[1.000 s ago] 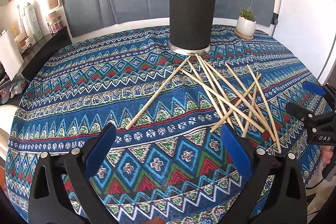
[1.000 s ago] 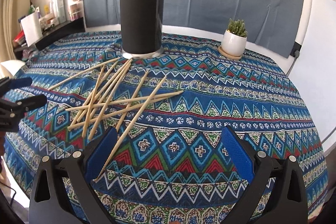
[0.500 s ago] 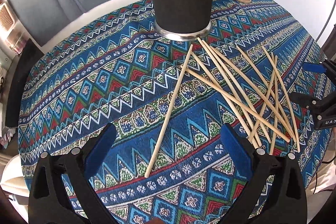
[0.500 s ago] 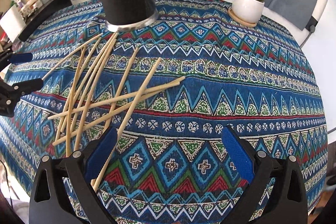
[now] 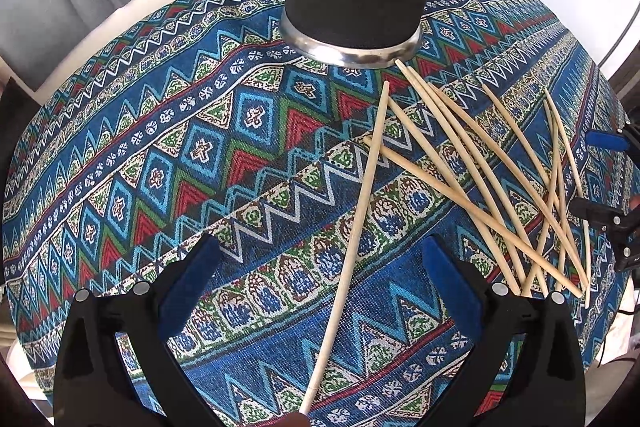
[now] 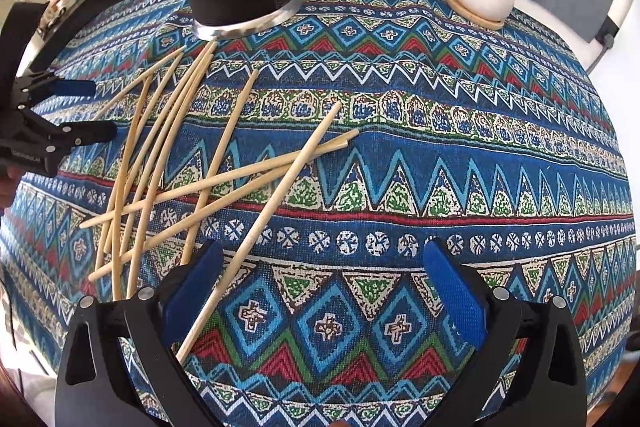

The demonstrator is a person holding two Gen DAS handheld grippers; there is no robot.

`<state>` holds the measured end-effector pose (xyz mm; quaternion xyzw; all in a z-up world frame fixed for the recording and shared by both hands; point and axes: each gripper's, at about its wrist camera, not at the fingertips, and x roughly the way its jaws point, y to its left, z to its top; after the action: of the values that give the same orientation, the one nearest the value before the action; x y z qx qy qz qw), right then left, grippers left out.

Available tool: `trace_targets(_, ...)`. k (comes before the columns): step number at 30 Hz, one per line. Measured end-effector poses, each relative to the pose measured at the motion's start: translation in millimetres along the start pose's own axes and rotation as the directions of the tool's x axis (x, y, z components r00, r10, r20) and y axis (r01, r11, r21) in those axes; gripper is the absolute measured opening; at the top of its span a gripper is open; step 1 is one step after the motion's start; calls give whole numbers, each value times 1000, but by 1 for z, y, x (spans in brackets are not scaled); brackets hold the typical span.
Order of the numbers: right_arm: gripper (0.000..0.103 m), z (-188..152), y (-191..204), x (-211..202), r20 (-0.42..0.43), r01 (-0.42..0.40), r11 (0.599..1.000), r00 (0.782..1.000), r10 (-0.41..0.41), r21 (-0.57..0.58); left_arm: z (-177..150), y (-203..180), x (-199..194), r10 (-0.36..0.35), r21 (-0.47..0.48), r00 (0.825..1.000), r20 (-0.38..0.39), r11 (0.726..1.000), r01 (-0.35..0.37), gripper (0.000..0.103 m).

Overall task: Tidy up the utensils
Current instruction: 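Lower the left tool and close it on a wooden stick while the right tool grasps another, then lift the left tool's stick upright over the black holder while the right tool carries its stick there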

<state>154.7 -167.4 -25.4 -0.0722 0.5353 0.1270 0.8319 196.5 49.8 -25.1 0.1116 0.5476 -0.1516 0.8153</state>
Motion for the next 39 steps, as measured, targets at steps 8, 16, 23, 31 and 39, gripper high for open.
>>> trace_targets(8, 97, -11, 0, -5, 9, 11, 1000, 1000, -11, 25, -1, 1, -1, -6, 13, 1000, 29, 1000, 6, 99)
trace_targets(16, 72, 1, 4, -4, -23, -23, 997, 999, 22, -70, -3, -2, -7, -23, 40, 998, 52, 999, 21, 81)
trace_targets(23, 4, 2, -17, -17, -23, -13, 996, 1000, 11, -86, -4, -1, -17, -59, 8, 998, 12, 998, 59, 5)
trace_targets(31, 5, -7, -64, -34, 38, -105, 994, 994, 104, 37, -31, 2, -32, -89, -112, 994, 68, 989, 96, 5)
trace_targets(39, 5, -7, -61, -86, 214, -190, 982, 958, 189, -16, -47, 18, -82, -47, -193, 977, 210, 977, 89, 5)
